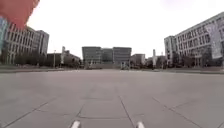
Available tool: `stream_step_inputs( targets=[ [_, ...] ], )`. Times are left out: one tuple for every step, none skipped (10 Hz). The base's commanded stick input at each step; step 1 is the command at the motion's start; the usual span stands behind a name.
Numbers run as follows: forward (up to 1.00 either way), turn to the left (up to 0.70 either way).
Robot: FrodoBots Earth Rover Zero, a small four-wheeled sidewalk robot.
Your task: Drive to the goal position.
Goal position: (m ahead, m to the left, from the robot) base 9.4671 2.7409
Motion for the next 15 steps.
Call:
stream_step_inputs(
  targets=[
    [0.60,0.00],
    [0.60,0.00],
    [0.60,0.00],
    [0.60,0.00],
    [0.60,0.00],
    [0.60,0.00],
    [0.60,0.00],
    [0.60,0.00],
    [0.60,0.00],
    [0.60,0.00],
    [0.60,0.00],
    [0.60,0.00],
    [0.60,0.00],
    [0.60,0.00],
    [0.60,0.00]
  ],
)
